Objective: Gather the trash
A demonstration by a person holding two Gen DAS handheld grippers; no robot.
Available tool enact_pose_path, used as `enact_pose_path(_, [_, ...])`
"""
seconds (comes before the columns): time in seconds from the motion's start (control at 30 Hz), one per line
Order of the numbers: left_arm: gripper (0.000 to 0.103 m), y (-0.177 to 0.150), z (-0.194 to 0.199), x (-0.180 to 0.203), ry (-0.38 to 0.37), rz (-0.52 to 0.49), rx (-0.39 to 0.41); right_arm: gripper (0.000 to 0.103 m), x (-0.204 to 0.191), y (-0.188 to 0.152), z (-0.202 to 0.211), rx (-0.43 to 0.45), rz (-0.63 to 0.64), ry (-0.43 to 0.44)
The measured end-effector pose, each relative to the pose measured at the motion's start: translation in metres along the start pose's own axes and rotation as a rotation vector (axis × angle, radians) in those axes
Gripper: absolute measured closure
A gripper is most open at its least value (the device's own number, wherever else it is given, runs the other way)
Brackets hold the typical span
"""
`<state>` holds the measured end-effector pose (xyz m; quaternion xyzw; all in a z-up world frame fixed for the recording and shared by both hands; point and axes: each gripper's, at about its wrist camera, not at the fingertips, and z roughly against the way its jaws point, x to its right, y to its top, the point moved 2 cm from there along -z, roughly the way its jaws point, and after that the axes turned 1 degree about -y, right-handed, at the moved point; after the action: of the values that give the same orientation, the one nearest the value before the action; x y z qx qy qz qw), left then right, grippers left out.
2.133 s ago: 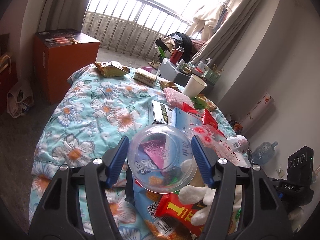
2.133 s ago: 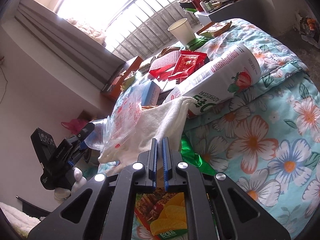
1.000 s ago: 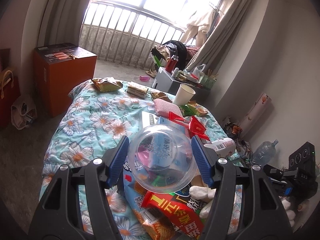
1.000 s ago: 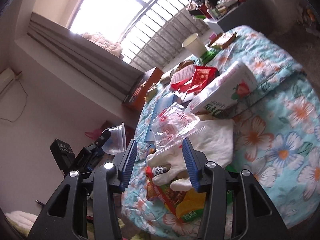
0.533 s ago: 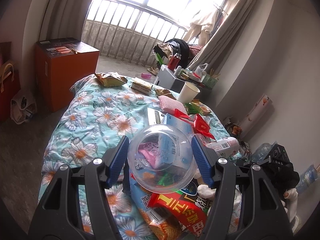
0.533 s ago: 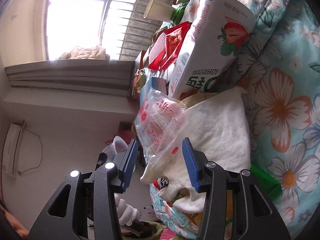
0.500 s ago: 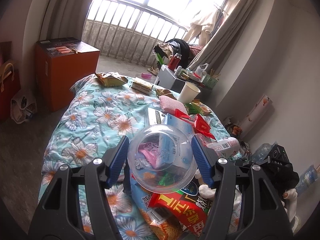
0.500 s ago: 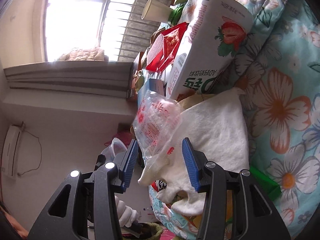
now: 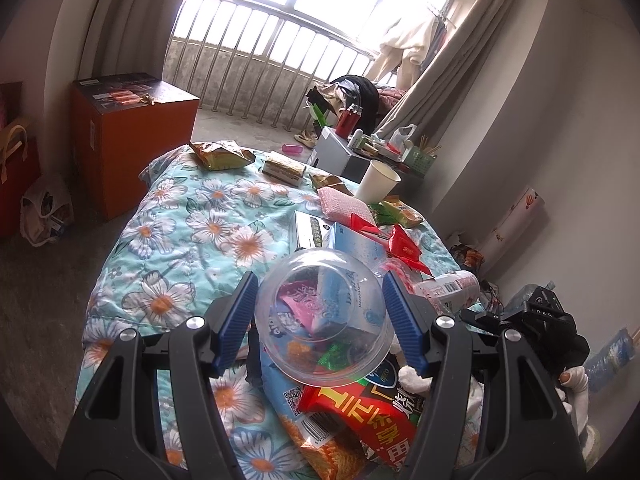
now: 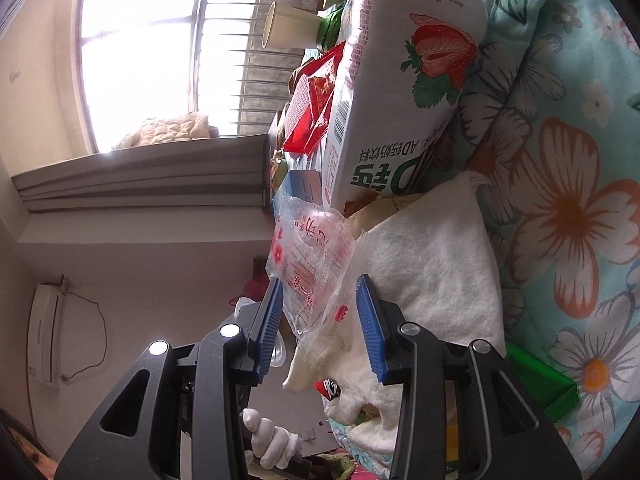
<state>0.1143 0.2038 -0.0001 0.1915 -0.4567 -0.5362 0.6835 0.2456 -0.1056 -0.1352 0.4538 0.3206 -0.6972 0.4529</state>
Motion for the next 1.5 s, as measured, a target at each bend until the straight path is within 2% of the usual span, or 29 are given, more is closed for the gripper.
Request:
enact_pose_path(0.03, [0.042,0.000,0.000,0.000,0.000,0.000,0.000,0.069,0.000,0.000,-0.001,0.004,0.001,0.000])
enact_pose_path(0.07, [0.042,0.000,0.000,0.000,0.001,0.000,0.001,0.080,-0.001,0.000,-0.002,0.005,0.002,0.005])
enact_pose_path(0.1, [0.042,0.000,0.000,0.001,0.002,-0.002,0.002,0.087,-0.002,0.000,-0.003,0.005,0.000,0.013])
enact_pose_path(0.13, [0.042,0.000,0.000,0.001,0.004,-0.003,0.002,0.089,-0.003,0.000,-0.002,0.006,-0.001,0.026])
enact_pose_path(0.3, [0.042,0.004,0.003,0.002,0.014,-0.004,0.008,0.090,-0.022,-0.004,0.012,0.039,0.065,0.118])
enact_pose_path(0.47, [0.042,0.010,0.012,0.009,0.013,-0.016,0.028,0.091,-0.042,-0.007,0.046,0.102,0.138,0.201])
enact_pose_path(0.63, [0.042,0.016,0.022,0.029,-0.015,-0.054,0.045,0.091,-0.052,-0.014,0.091,0.190,0.193,0.231])
enact_pose_path(0.8, [0.042,0.022,0.024,0.064,-0.073,-0.110,0.045,0.091,-0.039,-0.023,0.153,0.300,0.214,0.248])
enact_pose_path(1.03, [0.042,0.028,0.011,0.136,-0.204,-0.227,-0.002,0.091,-0.014,-0.032,0.233,0.481,0.192,0.270])
enact_pose_path(1.17, [0.042,0.026,-0.008,0.190,-0.298,-0.297,-0.070,0.091,0.006,-0.042,0.285,0.609,0.181,0.262])
enact_pose_path(1.3, [0.042,0.017,-0.035,0.254,-0.417,-0.343,-0.178,0.091,0.027,-0.051,0.335,0.742,0.179,0.225])
enact_pose_path(1.43, [0.042,0.001,-0.072,0.325,-0.490,-0.388,-0.279,0.091,0.050,-0.060,0.381,0.886,0.165,0.133])
enact_pose_path(1.5, [0.042,-0.014,-0.090,0.361,-0.514,-0.429,-0.325,0.091,0.061,-0.065,0.404,0.961,0.147,0.052])
